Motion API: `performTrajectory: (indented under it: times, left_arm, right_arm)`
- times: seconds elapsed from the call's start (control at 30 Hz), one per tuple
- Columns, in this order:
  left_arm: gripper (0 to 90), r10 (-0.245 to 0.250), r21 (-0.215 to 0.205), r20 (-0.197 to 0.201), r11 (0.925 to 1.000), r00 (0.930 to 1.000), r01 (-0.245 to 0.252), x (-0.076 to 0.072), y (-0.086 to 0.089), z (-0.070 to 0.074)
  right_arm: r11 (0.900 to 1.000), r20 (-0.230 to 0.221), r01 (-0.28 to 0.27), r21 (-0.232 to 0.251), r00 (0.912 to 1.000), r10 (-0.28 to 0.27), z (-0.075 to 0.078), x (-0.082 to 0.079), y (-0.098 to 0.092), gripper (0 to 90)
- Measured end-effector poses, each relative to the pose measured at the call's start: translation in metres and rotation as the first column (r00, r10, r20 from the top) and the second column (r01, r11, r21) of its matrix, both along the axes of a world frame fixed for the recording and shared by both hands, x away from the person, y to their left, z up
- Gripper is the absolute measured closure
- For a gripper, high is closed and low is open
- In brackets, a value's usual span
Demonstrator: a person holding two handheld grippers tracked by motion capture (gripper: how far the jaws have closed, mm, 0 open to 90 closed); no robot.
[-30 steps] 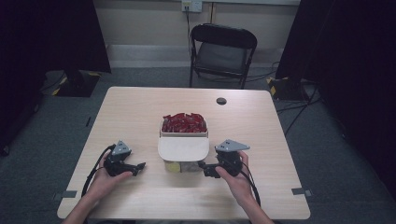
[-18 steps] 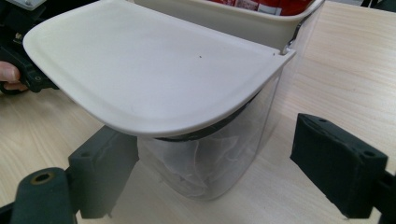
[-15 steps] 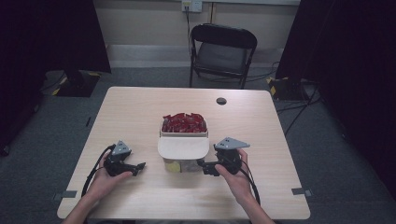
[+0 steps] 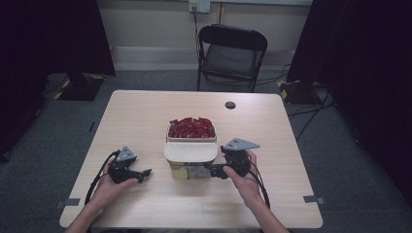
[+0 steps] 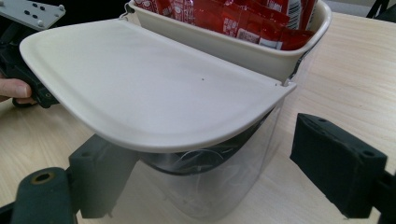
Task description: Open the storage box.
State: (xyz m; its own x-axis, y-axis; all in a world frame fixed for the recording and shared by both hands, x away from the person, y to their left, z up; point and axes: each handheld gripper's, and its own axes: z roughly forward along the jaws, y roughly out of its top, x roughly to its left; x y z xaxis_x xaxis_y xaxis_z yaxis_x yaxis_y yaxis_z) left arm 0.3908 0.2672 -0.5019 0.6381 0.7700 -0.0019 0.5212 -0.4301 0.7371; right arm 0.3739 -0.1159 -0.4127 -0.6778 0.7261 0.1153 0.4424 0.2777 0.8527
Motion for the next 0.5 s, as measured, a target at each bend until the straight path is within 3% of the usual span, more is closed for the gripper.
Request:
performTrajectory:
  times: [0.5]
  left_arm:
    - [14.6,0.0,0.0,0.0,1.0,1.0,0.0,0.0,0.0,0.0]
  right_arm:
    - [1.0,-0.006,-0.002,0.023,1.0,0.002,0.005,0.013,0.001,14.4]
